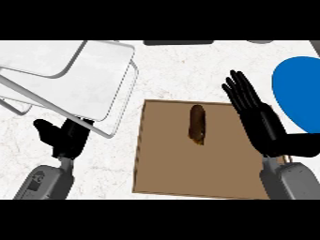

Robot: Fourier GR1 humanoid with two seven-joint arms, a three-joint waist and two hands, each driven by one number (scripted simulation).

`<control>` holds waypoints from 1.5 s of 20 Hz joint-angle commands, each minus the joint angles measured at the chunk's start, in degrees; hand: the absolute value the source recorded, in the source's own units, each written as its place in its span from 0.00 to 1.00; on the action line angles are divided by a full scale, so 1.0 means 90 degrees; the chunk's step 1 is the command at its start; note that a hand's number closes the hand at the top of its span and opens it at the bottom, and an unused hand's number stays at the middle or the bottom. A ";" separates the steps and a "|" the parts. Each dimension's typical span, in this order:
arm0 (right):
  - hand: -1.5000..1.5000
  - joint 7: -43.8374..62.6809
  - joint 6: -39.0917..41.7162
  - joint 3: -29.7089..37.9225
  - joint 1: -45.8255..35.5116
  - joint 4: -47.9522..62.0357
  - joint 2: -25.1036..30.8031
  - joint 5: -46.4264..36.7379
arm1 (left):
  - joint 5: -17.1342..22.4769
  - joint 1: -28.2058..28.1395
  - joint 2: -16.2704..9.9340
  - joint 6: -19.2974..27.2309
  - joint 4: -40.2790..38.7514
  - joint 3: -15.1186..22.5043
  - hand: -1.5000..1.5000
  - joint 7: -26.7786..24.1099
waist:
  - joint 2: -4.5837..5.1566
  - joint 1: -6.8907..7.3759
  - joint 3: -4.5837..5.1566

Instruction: Pick the sweet potato from the tray and place it in the plate

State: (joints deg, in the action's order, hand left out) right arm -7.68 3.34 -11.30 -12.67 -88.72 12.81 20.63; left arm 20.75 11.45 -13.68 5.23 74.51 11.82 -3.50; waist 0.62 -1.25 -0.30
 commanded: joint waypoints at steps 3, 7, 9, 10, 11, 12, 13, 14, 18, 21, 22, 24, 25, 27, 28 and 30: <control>1.00 0.1276 -0.1421 0.0097 -0.1340 -0.0082 0.0666 -0.1590 | -0.0234 -0.0448 -0.0067 0.0239 -0.0360 0.0095 0.50 0.0276 | -0.0085 0.0258 0.0072; 1.00 0.1609 -0.0929 -0.0271 -0.1348 0.0531 0.2823 -0.3571 | -0.0290 -0.0493 -0.0222 0.0344 -0.0413 0.0080 0.50 0.0543 | -0.0096 0.0142 0.0411; 1.00 0.2185 -0.2261 0.0360 -0.1760 0.0640 0.2860 -0.4293 | -0.0156 -0.0735 -0.0267 0.0281 -0.0419 0.0036 0.50 0.0699 | -0.0138 0.0168 0.0136; 0.00 0.2380 -0.2662 0.0277 -0.1918 0.0661 0.2653 -0.4630 | -0.0258 -0.0718 -0.0050 0.0377 -0.0425 0.0252 0.50 0.0775 | -0.0095 0.0201 0.0095; 0.00 0.2602 -0.2932 0.0193 -0.2012 0.0594 0.2535 -0.4931 | -0.0139 -0.0743 -0.0167 0.0309 -0.0254 0.0165 0.50 0.0941 | -0.0114 0.0271 0.0068; 0.00 0.2810 -0.3260 -0.0030 -0.1918 0.0464 0.2227 -0.5254 | -0.0213 -0.0826 -0.0118 0.0499 -0.0084 0.0216 0.50 0.1048 | -0.0123 0.0265 0.0051; 0.00 0.3337 -0.3220 -0.0267 -0.2174 0.0097 0.2116 -0.5527 | -0.0163 -0.0724 -0.0297 0.0374 -0.0121 0.0085 0.50 0.1106 | -0.0125 0.0207 0.0055; 0.00 0.3534 -0.3159 -0.0400 -0.2040 -0.0041 0.1990 -0.5651 | -0.0413 -0.1105 0.0028 0.0726 0.0290 0.0504 0.50 0.1225 | -0.0131 0.0212 0.0042; 0.00 0.4818 -0.2329 -0.0918 -0.2286 -0.0788 0.1858 -0.6382 | -0.0240 -0.1005 -0.0263 0.0538 0.0460 0.0153 0.50 0.1482 | -0.0112 0.0152 0.0042; 0.00 0.5593 -0.1233 -0.1031 -0.2830 -0.0859 0.1949 -0.6394 | -0.0321 -0.0828 -0.0142 0.0650 0.0284 0.0126 0.50 0.1512 | -0.0101 0.0143 0.0045; 0.00 0.5665 -0.0894 -0.1388 -0.2530 -0.0740 0.2018 -0.6393 | -0.0366 -0.1062 -0.0139 0.0528 0.0174 0.0195 0.50 0.1169 | -0.0107 0.0134 0.0053; 0.00 0.6199 0.0150 -0.1507 -0.2801 -0.0944 0.2224 -0.6035 | -0.0284 -0.1225 -0.0297 0.0418 0.0282 0.0112 0.50 0.1195 | -0.0143 0.0154 0.0063; 0.00 0.6497 0.0356 -0.1917 -0.2740 -0.0822 0.1969 -0.6160 | -0.0276 -0.0968 -0.0247 0.0440 0.0202 0.0104 0.50 0.1321 | -0.0120 0.0146 0.0068; 0.00 0.7092 0.1086 -0.1849 -0.3179 -0.0728 0.1852 -0.5851 | -0.0373 -0.1111 -0.0143 0.0569 0.0549 0.0265 0.50 0.1369 | -0.0122 0.0237 0.0055; 0.00 0.7438 0.1388 -0.1992 -0.3344 -0.0752 0.1695 -0.5823 | -0.0298 -0.0953 -0.0280 0.0421 0.0238 0.0107 0.50 0.1413 | -0.0104 0.0195 0.0060; 0.00 0.7824 0.1675 -0.2076 -0.3431 -0.0713 0.1388 -0.5754 | -0.0562 -0.1306 -0.0028 0.0694 0.0529 0.0415 0.50 0.1301 | -0.0102 0.0225 0.0045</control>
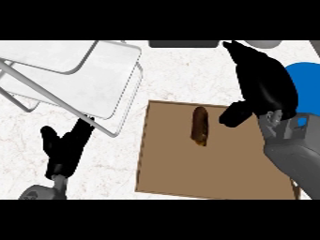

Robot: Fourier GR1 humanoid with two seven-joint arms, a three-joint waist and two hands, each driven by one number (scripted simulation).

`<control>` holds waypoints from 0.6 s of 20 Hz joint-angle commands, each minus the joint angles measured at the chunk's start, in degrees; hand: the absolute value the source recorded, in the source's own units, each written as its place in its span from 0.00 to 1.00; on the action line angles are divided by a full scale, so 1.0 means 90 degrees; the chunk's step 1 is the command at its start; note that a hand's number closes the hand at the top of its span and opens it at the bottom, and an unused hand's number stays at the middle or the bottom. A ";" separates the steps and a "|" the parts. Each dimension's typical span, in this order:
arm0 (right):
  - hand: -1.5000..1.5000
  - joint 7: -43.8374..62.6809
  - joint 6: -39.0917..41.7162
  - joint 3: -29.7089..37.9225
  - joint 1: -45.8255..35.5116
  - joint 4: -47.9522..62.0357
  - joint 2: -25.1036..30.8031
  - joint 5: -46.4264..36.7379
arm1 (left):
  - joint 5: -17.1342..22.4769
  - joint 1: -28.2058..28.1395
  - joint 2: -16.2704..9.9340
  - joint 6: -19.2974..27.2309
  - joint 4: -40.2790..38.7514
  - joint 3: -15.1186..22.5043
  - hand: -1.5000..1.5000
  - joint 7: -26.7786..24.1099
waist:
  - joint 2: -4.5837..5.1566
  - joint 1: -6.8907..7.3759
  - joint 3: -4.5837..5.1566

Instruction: Pick the sweet potato from the tray and place it in the plate

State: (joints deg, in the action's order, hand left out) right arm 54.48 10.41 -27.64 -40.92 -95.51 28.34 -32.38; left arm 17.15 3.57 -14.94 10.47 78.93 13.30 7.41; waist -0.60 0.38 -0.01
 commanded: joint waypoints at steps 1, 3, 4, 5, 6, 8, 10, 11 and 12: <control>0.00 0.0909 0.0964 -0.0318 -0.0469 0.0461 -0.0532 0.0089 | -0.0078 -0.0126 0.0178 0.0076 -0.0041 0.0161 0.50 0.0161 | 0.0063 0.0054 0.0012; 0.00 0.1454 0.1283 -0.0519 -0.0587 0.0450 -0.0772 -0.0010 | -0.0037 -0.0323 0.0087 0.0005 0.0085 0.0153 0.50 0.0240 | 0.0044 0.0055 0.0013; 0.00 0.1650 0.1397 -0.0495 -0.0566 0.0321 -0.0795 -0.0017 | -0.0144 -0.0213 0.0120 0.0139 0.0013 0.0118 0.50 0.0221 | 0.0040 -0.0005 0.0011; 0.00 0.1605 0.1312 -0.0695 -0.0548 0.0778 -0.1005 -0.0119 | 0.0098 -0.0261 -0.0136 -0.0159 0.0103 -0.0081 0.50 0.0284 | 0.0055 0.0074 0.0013; 0.00 0.1823 0.1527 -0.0541 -0.0704 0.0644 -0.1160 0.0072 | -0.0116 -0.0266 0.0086 0.0000 -0.0077 0.0078 0.50 0.0093 | 0.0049 0.0010 0.0013; 0.00 0.1782 0.1197 -0.0728 -0.0638 0.1141 -0.1473 -0.0285 | -0.0185 -0.0409 0.0121 0.0123 0.0156 0.0124 0.50 0.0148 | 0.0057 0.0050 0.0009; 0.00 0.1332 0.0822 -0.0734 -0.0606 0.1694 -0.1632 -0.0658 | -0.0005 -0.0186 0.0007 -0.0147 0.0031 -0.0089 0.50 0.0207 | 0.0078 0.0038 0.0006; 0.00 0.1839 0.1078 -0.0948 -0.0274 0.1043 -0.1627 -0.0696 | 0.0134 -0.0508 -0.0114 -0.0359 0.0023 -0.0194 0.50 -0.0010 | 0.0046 -0.0021 0.0008; 0.00 0.1728 0.1167 -0.0905 -0.0460 0.1394 -0.1745 -0.0748 | -0.0108 -0.0255 0.0130 0.0006 0.0103 0.0002 0.50 0.0242 | 0.0057 -0.0009 0.0005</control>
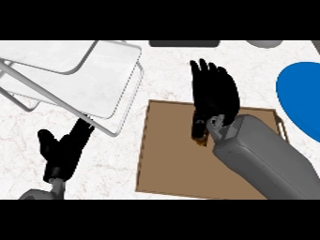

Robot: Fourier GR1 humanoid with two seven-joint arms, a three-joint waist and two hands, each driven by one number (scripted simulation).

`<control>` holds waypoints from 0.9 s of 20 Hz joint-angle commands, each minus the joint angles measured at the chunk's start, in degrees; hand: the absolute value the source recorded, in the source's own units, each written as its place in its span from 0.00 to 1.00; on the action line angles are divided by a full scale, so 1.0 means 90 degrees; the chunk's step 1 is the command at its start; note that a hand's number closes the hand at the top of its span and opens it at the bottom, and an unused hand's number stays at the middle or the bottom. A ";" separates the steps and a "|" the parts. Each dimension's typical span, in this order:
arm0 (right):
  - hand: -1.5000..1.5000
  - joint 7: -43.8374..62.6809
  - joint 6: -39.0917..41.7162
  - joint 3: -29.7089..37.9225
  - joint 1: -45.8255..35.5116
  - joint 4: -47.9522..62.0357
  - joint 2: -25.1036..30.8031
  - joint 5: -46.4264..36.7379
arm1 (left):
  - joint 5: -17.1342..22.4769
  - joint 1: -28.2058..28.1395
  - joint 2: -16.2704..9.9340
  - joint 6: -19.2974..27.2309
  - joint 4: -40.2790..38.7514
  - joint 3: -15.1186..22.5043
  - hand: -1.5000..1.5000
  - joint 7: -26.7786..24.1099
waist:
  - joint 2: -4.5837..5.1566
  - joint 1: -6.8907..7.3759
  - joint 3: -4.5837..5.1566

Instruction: Pick the sweet potato from the tray and place it in the plate

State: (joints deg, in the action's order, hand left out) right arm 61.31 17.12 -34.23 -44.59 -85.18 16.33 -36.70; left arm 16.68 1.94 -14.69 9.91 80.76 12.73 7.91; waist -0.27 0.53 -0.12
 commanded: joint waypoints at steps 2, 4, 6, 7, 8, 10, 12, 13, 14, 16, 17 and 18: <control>0.00 0.0859 0.0473 -0.0012 0.0023 0.0335 -0.0293 -0.0372 | -0.0059 -0.0269 -0.0012 0.0008 0.0135 0.0046 0.50 0.0213 | 0.0014 -0.0022 0.0016; 0.00 0.1054 0.0535 -0.0093 0.0330 0.0365 -0.0482 -0.0347 | -0.0179 -0.0274 0.0214 0.0209 0.0060 0.0174 0.50 0.0212 | 0.0007 -0.0061 0.0016; 0.00 0.0880 0.0584 0.0303 0.0071 0.0779 -0.0660 -0.0242 | 0.0019 -0.0260 -0.0136 0.0047 0.0616 0.0006 0.50 0.0742 | 0.0011 0.0005 0.0012; 0.00 0.1049 0.0488 0.0005 0.0208 0.0797 -0.1013 -0.0460 | -0.0136 -0.0065 0.0125 -0.0022 -0.0206 0.0003 0.50 0.0117 | 0.0029 -0.0051 0.0019; 0.00 0.1012 0.0415 0.0067 0.0305 0.0928 -0.1077 -0.0486 | -0.0221 -0.0203 0.0181 0.0190 0.0074 0.0087 0.50 0.0285 | 0.0024 -0.0031 0.0016; 0.00 0.0991 0.0340 0.0097 0.0412 0.0927 -0.1219 -0.0682 | -0.0313 -0.0317 0.0296 0.0276 0.0151 0.0152 0.50 0.0234 | 0.0023 -0.0035 0.0015; 0.00 0.0750 0.0010 -0.0136 0.0942 0.0911 -0.1263 -0.0979 | -0.0347 -0.0394 0.0263 0.0132 0.0049 0.0150 0.50 0.0095 | 0.0023 -0.0053 0.0015; 0.00 0.0449 0.0233 0.0238 0.0709 0.1064 -0.1091 -0.0907 | -0.0245 -0.0128 0.0218 0.0194 0.0415 0.0070 0.50 0.0665 | 0.0025 -0.0041 0.0013; 0.00 0.0615 0.0173 0.0176 0.0640 0.1144 -0.1473 -0.1087 | -0.0391 -0.0150 0.0246 0.0071 -0.0009 0.0050 0.50 0.0223 | 0.0030 -0.0040 0.0015; 0.00 0.0541 0.0169 0.0114 0.0807 0.1248 -0.1358 -0.1289 | -0.0240 -0.0270 0.0060 0.0074 0.0635 0.0006 0.50 0.0785 | 0.0020 -0.0025 0.0013; 0.00 0.0577 0.0277 0.0094 0.0873 0.1120 -0.1299 -0.1319 | -0.0399 -0.0134 0.0530 0.0100 -0.0531 0.0047 0.50 -0.0100 | 0.0035 -0.0099 0.0020; 0.00 0.0523 0.0424 0.0247 0.0530 0.1491 -0.1358 -0.1414 | -0.0178 -0.0338 0.0052 -0.0226 0.0230 -0.0093 0.50 0.0303 | 0.0028 -0.0015 0.0016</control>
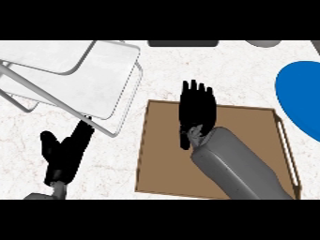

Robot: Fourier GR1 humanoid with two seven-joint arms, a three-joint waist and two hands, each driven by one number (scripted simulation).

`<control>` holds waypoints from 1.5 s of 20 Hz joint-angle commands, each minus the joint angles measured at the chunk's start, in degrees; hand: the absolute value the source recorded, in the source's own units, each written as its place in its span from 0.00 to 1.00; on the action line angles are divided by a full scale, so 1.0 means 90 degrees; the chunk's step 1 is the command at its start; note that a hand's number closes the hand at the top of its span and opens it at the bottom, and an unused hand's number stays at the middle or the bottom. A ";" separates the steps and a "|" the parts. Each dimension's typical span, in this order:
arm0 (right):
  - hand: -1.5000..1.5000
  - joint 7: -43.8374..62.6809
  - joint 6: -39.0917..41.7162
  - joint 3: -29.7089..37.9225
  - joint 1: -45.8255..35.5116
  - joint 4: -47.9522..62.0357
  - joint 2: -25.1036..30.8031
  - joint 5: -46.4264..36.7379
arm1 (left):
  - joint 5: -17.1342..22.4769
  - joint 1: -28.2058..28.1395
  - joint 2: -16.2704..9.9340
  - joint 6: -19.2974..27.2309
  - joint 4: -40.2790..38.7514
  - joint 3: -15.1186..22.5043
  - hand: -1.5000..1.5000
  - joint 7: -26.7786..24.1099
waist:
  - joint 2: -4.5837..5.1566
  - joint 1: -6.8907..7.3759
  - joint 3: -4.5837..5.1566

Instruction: Pick the sweet potato from the tray and place it in the plate

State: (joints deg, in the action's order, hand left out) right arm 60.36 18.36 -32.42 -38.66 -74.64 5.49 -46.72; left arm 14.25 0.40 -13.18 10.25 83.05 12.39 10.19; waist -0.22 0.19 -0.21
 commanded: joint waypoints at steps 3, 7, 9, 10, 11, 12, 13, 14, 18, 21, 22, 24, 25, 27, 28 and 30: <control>0.00 0.0939 0.0383 -0.0092 -0.0032 0.0318 -0.0368 -0.0624 | 0.0078 0.0062 0.0012 -0.0239 -0.0372 -0.0146 0.50 -0.0013 | 0.0021 -0.0022 0.0028; 0.00 0.0483 0.0359 0.0319 -0.0111 0.0786 -0.0311 -0.0797 | -0.0077 -0.0154 0.0001 -0.0143 0.0049 -0.0039 0.50 0.0261 | 0.0023 0.0018 0.0024; 0.00 0.0503 -0.0058 0.0085 0.0244 0.0971 -0.0521 -0.1148 | -0.0041 0.0191 0.0128 -0.0171 -0.0419 -0.0192 0.50 0.0140 | 0.0032 -0.0017 0.0025; 0.00 0.0565 0.0346 0.0185 0.0331 0.0613 -0.0523 -0.1038 | -0.0066 0.0114 0.0152 -0.0313 -0.0704 -0.0262 0.50 -0.0257 | 0.0024 -0.0038 0.0027; 0.00 0.0046 0.0167 0.0631 -0.0202 0.1428 -0.0438 -0.1011 | -0.0031 0.0048 0.0051 -0.0295 -0.0305 -0.0279 0.50 0.0026 | 0.0035 0.0028 0.0024; 0.00 0.0028 0.0332 0.0570 0.0248 0.0784 -0.0172 -0.1039 | -0.0163 -0.0315 0.0212 -0.0154 -0.0030 -0.0087 0.50 -0.0052 | 0.0017 -0.0004 0.0024; 0.00 0.0483 0.0296 0.0319 0.0321 0.0891 -0.0594 -0.1135 | -0.0032 -0.0214 0.0016 -0.0343 -0.0070 -0.0260 0.50 0.0061 | 0.0018 0.0007 0.0024; 0.00 0.0115 -0.0045 0.0294 0.0676 0.0941 -0.0436 -0.1284 | -0.0380 -0.0100 0.0451 0.0156 -0.0212 0.0045 0.50 0.0100 | 0.0022 -0.0024 0.0023; 0.00 -0.0056 0.0329 0.0630 0.0390 0.1365 -0.0557 -0.1386 | -0.0391 -0.0152 0.0391 0.0016 0.0025 -0.0011 0.50 0.0221 | 0.0022 0.0012 0.0023; 1.00 -0.0567 0.0887 0.0601 0.0225 0.1524 -0.0378 -0.1277 | -0.0323 -0.0273 0.0331 -0.0225 -0.0197 -0.0105 0.50 -0.0086 | 0.0025 0.0012 0.0025; 1.00 -0.0627 0.0631 0.0422 0.0436 0.1484 -0.0397 -0.1490 | -0.0141 -0.0273 0.0036 -0.0477 -0.0062 -0.0347 0.50 0.0047 | 0.0022 0.0013 0.0024; 1.00 -0.0717 0.0484 0.0473 0.0252 0.1863 -0.0561 -0.1652 | -0.0298 -0.0186 0.0137 -0.0370 -0.0086 -0.0285 0.50 0.0088 | 0.0031 0.0030 0.0023; 1.00 -0.0685 0.0663 0.0418 0.0558 0.1372 -0.0281 -0.1689 | -0.0306 -0.0628 0.0190 -0.0358 0.0178 -0.0179 0.50 -0.0040 | 0.0015 0.0014 0.0023; 1.00 -0.0840 0.0749 0.0531 0.0319 0.1528 -0.0331 -0.1793 | -0.0294 -0.0238 0.0248 -0.0411 -0.0015 -0.0267 0.50 0.0120 | 0.0022 0.0008 0.0023; 1.00 -0.0574 0.1091 0.0410 0.0502 0.0918 -0.0423 -0.1811 | -0.0141 -0.0095 0.0087 -0.0400 0.0141 -0.0517 0.50 0.0494 | 0.0011 -0.0016 0.0023; 1.00 -0.1135 0.0373 0.0392 0.0357 0.1714 -0.0366 -0.2095 | -0.0380 0.0079 0.0417 -0.0471 -0.0832 -0.0413 0.50 -0.0321 | 0.0039 -0.0003 0.0026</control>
State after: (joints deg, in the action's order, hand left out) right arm 51.56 24.09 -27.56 -35.63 -63.03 1.80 -62.18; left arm 11.93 -0.11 -11.20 6.60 82.19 8.81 10.15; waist -0.71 0.28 -0.08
